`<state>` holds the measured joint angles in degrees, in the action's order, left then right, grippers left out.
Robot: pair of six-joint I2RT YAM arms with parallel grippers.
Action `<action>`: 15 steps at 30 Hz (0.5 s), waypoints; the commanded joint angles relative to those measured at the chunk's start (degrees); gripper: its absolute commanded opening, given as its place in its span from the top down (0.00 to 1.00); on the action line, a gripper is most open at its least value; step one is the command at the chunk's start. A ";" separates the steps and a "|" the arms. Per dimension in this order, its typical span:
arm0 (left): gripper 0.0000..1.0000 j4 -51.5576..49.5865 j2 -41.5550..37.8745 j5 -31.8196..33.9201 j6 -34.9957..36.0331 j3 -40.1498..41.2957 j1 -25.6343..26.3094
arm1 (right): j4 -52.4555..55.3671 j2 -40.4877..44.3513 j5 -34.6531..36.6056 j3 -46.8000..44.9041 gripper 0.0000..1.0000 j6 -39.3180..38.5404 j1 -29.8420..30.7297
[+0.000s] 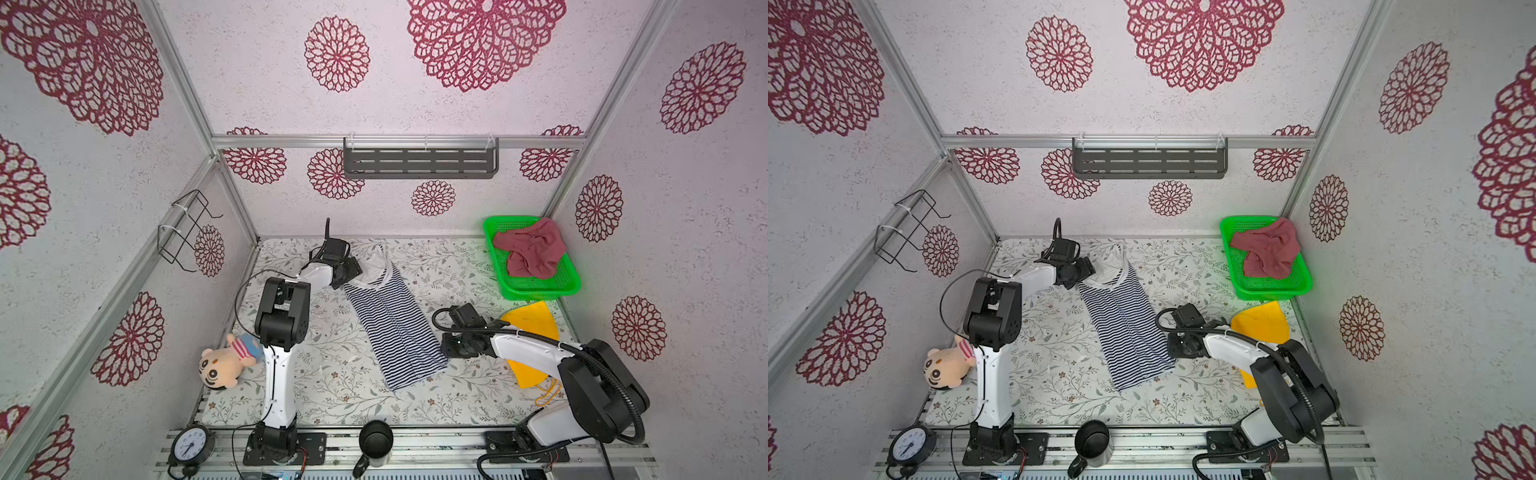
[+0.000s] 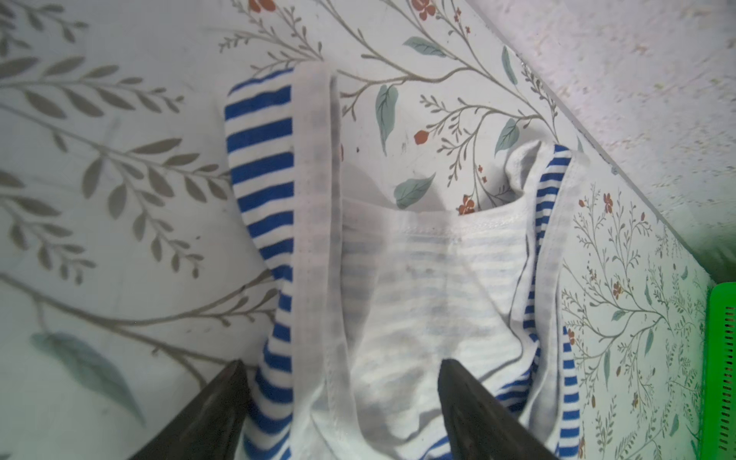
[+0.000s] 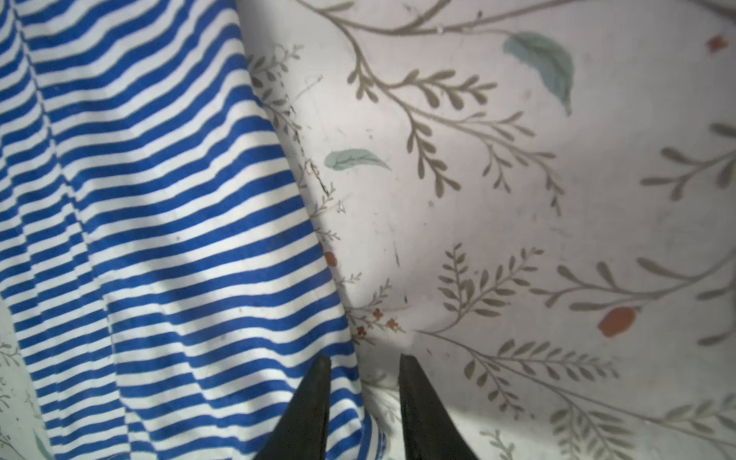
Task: Fold and stack tank tops
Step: Rotate the tank top at the center of the table.
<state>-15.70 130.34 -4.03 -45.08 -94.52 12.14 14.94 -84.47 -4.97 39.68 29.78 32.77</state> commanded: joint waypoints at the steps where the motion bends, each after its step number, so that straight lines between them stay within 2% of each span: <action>1: 0.22 -3.52 6.08 -2.52 -1.73 -1.89 1.07 | -2.50 1.00 -1.54 -2.60 0.73 2.43 1.07; 10: 0.24 -6.28 14.02 -5.32 -3.05 -12.20 3.81 | -7.15 5.41 -0.88 -11.06 0.80 14.35 10.46; 15: 0.24 -9.61 19.34 -6.69 -3.39 -21.67 5.80 | -8.82 9.10 1.16 -13.81 0.80 21.27 15.12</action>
<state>-16.73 143.33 -8.29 -47.16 -114.37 16.25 2.59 -76.29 -4.71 28.34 44.64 45.95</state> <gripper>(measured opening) 0.766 0.196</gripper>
